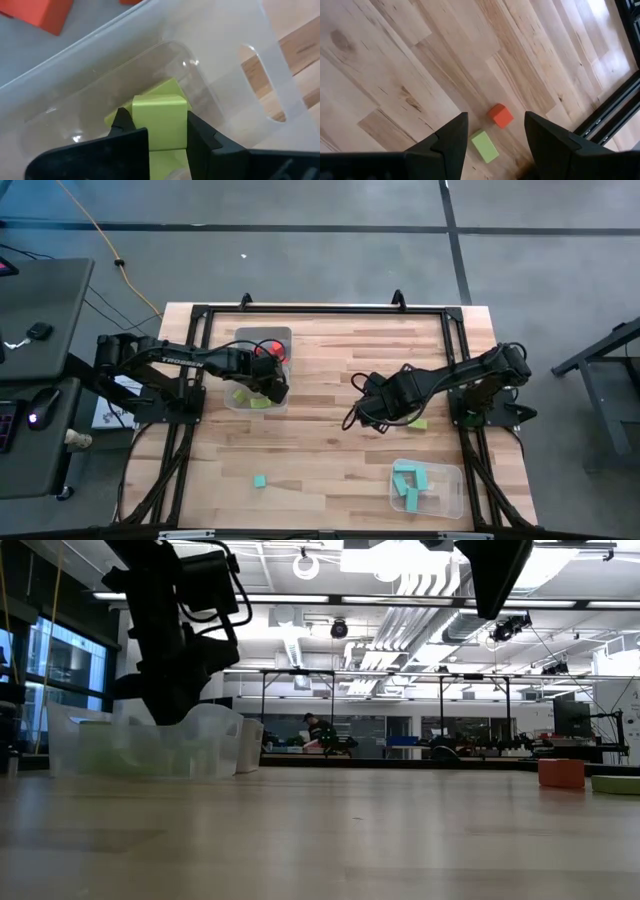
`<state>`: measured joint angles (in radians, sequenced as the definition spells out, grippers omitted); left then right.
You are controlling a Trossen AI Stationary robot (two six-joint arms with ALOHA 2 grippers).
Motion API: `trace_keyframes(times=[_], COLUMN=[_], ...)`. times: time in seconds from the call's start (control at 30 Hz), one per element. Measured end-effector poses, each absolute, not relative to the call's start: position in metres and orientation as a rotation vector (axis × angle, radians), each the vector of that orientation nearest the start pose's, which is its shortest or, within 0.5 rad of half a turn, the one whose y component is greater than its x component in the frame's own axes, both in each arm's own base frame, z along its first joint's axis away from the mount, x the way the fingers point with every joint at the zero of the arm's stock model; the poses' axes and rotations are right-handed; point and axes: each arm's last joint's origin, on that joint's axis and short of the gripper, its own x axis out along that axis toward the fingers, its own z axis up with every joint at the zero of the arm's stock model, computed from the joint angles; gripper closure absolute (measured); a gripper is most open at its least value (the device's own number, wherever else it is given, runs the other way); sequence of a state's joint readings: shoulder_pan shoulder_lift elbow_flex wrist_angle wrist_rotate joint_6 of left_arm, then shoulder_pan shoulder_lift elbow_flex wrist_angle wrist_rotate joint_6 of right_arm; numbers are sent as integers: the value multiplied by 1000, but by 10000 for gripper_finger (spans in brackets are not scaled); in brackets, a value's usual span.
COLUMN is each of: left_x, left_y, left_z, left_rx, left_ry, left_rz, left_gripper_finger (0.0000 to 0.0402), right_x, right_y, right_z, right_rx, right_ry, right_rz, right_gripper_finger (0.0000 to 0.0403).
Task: Sort & place blocks by color
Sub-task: Put the green block into the top transparent bin
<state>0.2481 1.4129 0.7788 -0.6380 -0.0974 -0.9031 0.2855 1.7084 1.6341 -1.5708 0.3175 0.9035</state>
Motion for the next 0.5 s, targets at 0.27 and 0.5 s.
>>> trace_keyframes(times=[0.27,0.5], left_x=[232,233], left_y=[62,61], left_z=[176,177], left_rx=[-862,-883], left_ry=[1050,1060], left_rz=[846,818], left_gripper_finger=[315,261], right_x=[287,284], right_y=[81,90], right_z=[312,312], right_rx=[217,205], right_ry=[1401,1407], right_rz=[-671,-644], right_gripper_finger=[217,217])
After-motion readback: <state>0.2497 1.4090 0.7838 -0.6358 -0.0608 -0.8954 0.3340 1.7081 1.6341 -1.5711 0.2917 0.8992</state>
